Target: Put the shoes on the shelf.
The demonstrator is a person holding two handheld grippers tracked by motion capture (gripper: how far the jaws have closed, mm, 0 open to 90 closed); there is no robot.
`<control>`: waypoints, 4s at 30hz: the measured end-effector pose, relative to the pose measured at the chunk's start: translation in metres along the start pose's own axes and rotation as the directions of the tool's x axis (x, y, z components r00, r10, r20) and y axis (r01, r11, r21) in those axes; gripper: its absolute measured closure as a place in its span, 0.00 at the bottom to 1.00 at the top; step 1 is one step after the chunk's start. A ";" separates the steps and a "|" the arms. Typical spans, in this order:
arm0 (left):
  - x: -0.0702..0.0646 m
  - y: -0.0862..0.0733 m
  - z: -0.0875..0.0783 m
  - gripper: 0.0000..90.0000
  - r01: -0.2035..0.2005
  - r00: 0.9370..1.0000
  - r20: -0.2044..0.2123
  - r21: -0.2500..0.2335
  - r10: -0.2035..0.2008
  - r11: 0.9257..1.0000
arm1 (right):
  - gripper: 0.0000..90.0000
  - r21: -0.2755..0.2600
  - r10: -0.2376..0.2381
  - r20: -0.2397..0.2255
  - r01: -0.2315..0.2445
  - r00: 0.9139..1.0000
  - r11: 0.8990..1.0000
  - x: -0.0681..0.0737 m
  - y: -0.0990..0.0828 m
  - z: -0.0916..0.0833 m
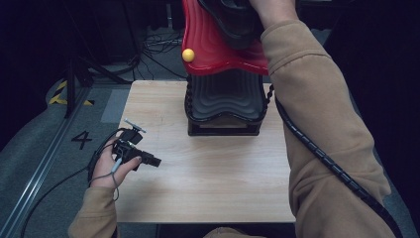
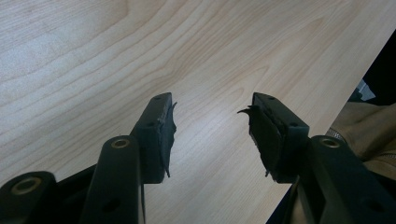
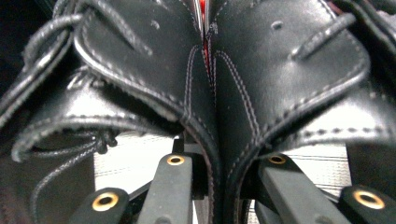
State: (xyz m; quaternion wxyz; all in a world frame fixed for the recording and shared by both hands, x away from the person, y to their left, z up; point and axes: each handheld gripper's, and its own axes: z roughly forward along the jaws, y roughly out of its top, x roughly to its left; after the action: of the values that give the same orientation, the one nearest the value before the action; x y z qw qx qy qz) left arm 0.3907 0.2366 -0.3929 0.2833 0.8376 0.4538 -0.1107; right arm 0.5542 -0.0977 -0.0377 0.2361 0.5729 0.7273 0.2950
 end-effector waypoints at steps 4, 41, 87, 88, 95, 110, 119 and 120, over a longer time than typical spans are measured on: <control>-0.001 0.001 -0.001 0.56 -0.005 1.000 0.000 0.001 0.005 1.000 | 0.86 0.009 0.035 -0.015 -0.035 0.999 0.999 0.007 -0.002 0.006; -0.015 0.005 -0.001 0.56 -0.019 1.000 -0.005 0.009 0.019 1.000 | 0.52 0.039 0.058 -0.125 -0.054 0.990 0.998 -0.001 -0.036 -0.004; -0.045 -0.024 -0.015 0.55 -0.009 0.995 -0.099 0.012 0.011 1.000 | 0.42 0.071 -0.323 -0.348 0.368 0.880 0.927 -0.147 -0.240 -0.025; -0.044 -0.026 -0.016 0.55 -0.007 0.995 -0.101 0.013 0.008 1.000 | 0.41 0.083 -0.327 -0.349 0.377 0.878 0.923 -0.146 -0.245 -0.021; -0.040 -0.038 -0.018 0.55 0.024 0.993 -0.112 0.007 -0.023 1.000 | 0.41 0.081 -0.357 -0.398 0.420 0.845 0.904 -0.147 -0.274 0.008; -0.043 -0.039 -0.015 0.55 0.028 0.992 -0.127 0.021 -0.025 0.999 | 0.41 0.081 -0.367 -0.467 0.452 0.805 0.888 -0.155 -0.329 0.060; -0.041 -0.036 -0.013 0.55 0.021 0.991 -0.129 0.030 -0.017 0.999 | 0.38 0.056 -0.373 -0.485 0.454 0.791 0.889 -0.155 -0.358 0.084; -0.041 -0.035 -0.013 0.55 0.023 0.992 -0.128 0.028 -0.019 0.999 | 0.38 0.059 -0.370 -0.488 0.453 0.790 0.890 -0.155 -0.361 0.087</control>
State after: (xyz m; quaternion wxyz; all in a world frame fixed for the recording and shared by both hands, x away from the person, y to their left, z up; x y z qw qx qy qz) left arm 0.3379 0.2308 -0.3776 0.2404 0.8422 0.4780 -0.0666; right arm 0.3993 -0.2959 -0.3513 0.0633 0.3310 0.8923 0.3004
